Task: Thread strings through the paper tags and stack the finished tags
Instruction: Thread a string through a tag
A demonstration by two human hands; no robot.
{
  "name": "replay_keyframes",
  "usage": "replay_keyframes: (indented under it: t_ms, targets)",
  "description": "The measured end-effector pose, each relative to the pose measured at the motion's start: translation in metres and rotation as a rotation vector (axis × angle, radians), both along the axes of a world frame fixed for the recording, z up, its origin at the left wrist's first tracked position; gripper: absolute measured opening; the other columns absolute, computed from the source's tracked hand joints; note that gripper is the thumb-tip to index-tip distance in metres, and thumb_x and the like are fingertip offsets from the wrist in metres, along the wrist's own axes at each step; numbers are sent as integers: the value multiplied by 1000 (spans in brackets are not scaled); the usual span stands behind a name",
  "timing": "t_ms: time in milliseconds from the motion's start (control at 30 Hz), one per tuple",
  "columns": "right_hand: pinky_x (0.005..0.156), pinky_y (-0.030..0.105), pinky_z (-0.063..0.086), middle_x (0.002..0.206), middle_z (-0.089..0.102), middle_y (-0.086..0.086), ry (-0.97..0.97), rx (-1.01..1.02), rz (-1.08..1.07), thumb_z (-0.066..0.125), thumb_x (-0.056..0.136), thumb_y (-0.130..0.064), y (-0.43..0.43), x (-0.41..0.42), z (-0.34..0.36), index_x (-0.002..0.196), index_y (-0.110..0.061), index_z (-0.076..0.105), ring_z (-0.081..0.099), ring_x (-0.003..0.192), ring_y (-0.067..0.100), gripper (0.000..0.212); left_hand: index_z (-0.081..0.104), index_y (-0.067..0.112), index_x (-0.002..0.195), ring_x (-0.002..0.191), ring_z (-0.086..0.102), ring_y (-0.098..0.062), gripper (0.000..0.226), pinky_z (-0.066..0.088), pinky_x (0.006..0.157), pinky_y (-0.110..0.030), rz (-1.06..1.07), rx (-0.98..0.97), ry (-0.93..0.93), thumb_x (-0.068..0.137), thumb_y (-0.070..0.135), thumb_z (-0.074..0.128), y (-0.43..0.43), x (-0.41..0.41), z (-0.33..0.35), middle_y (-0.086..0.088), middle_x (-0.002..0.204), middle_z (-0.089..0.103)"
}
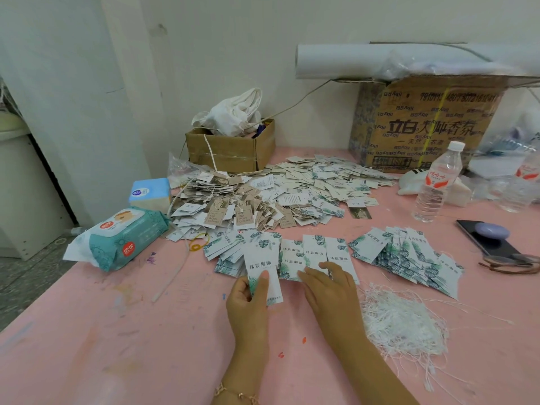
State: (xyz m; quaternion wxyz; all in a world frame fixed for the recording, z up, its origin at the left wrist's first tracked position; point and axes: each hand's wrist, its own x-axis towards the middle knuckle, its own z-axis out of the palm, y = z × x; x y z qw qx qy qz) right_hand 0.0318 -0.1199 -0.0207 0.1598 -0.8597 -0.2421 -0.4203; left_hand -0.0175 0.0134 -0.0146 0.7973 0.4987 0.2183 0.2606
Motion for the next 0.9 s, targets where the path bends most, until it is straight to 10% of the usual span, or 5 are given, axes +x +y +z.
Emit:
replay_keyframes:
  t_ms: [200,433,667,767,900]
  targets:
    - [70,30,36,80,72,-6,-110,131,-80,55,84,-19,-2,1,2,84,-15,74,54,86,19,18,62,31,103,79,70,-1,30,54,60,-17,-85,24,7,93,3,59,-3,2,2,9,93,76]
    - [70,35,47,91,73,-5,-156,277,-40,56,86,-14,-16,-5,16,88,-12,70,54,87,20,15,57,25,126,105,66,-37,45,50,94,-59,-325,12,41,96,-5,43,-13,-1,3,-13,114,70]
    - [72,31,43,88,73,-6,-128,82,208,71,76,-14,-13,-27,15,85,-11,74,52,88,17,10,60,10,128,101,64,-32,33,54,90,-49,-405,-241,-2,102,16,40,-16,-14,15,-19,121,67]
    - [72,28,39,88,73,-9,-116,26,246,68,80,-21,-12,-34,13,81,-17,76,52,85,15,9,62,5,124,77,69,-21,40,56,58,-27,-426,-275,30,103,30,39,-13,-18,18,-19,111,70]
    - [73,32,50,98,73,-7,25,-32,313,76,77,-17,-14,-39,10,91,-18,77,62,87,20,15,54,9,132,80,65,-23,36,55,59,-29,-471,-143,-14,98,0,43,-14,-24,17,-20,113,68]
